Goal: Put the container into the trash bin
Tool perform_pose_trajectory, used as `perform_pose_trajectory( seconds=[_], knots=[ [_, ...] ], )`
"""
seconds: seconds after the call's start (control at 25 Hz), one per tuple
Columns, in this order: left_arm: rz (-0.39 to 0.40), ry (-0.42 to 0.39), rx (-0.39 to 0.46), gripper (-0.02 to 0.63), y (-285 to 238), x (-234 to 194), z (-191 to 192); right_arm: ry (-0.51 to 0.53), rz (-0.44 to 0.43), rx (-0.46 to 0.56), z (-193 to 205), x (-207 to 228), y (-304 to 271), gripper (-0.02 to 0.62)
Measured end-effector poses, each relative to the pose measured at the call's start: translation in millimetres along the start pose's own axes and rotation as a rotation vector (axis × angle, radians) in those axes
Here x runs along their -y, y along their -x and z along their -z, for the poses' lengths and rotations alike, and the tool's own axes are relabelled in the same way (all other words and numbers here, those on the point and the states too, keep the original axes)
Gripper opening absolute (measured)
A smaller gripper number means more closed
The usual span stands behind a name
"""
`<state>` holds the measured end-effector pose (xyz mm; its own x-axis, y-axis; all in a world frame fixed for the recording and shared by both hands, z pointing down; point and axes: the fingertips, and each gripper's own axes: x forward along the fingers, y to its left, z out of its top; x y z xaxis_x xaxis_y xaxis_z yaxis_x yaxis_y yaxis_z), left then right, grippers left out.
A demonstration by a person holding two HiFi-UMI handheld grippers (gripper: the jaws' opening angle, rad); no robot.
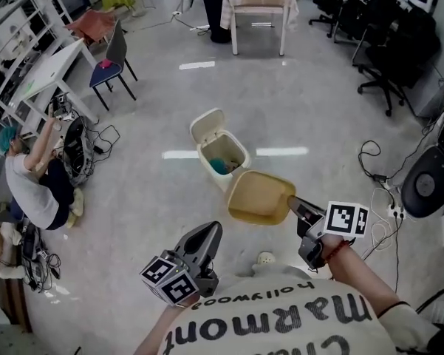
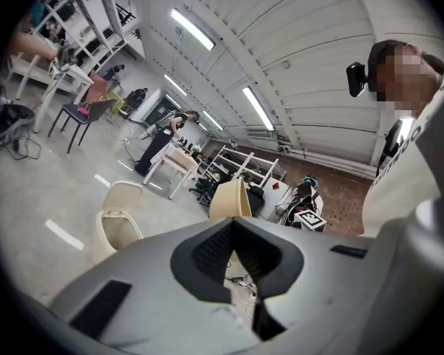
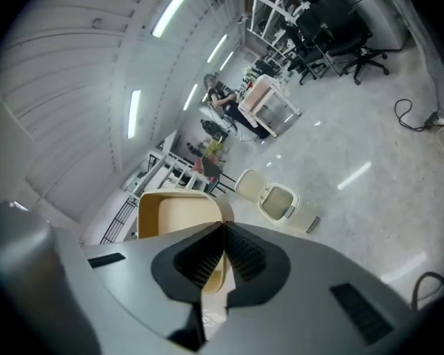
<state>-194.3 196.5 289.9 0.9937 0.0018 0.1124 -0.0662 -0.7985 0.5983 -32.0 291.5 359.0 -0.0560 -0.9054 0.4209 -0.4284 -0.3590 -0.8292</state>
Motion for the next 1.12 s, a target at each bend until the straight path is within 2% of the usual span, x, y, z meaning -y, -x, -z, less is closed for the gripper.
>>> perform_pose_trajectory(
  seconds=[0.24, 0.52, 0.8, 0.96, 1.12],
  knots=[
    [-0.09, -0.014, 0.032, -0.009, -15, -9, 3, 0.03, -0.036, -0.074, -23, 13, -26, 0.011],
    [-0.172, 0.003, 0.046, -0.011, -19, -18, 17, 0.04, -0.064, -0.159, -20, 25, -48, 0.011],
    [-0.168, -0.024, 0.013, -0.011, -30, -24, 15, 0.021, -0.053, -0.191, -24, 33, -66, 0.011],
    [-0.171, -0.061, -0.019, -0.011, -39, -44, 8, 0.011, -0.044, -0.173, -33, 32, -78, 0.011],
    [-0.141, -0.041, -0.025, -0.011, -59, -66, -9, -0.007, -0.017, -0.137, -51, 35, -87, 0.011]
  ],
)
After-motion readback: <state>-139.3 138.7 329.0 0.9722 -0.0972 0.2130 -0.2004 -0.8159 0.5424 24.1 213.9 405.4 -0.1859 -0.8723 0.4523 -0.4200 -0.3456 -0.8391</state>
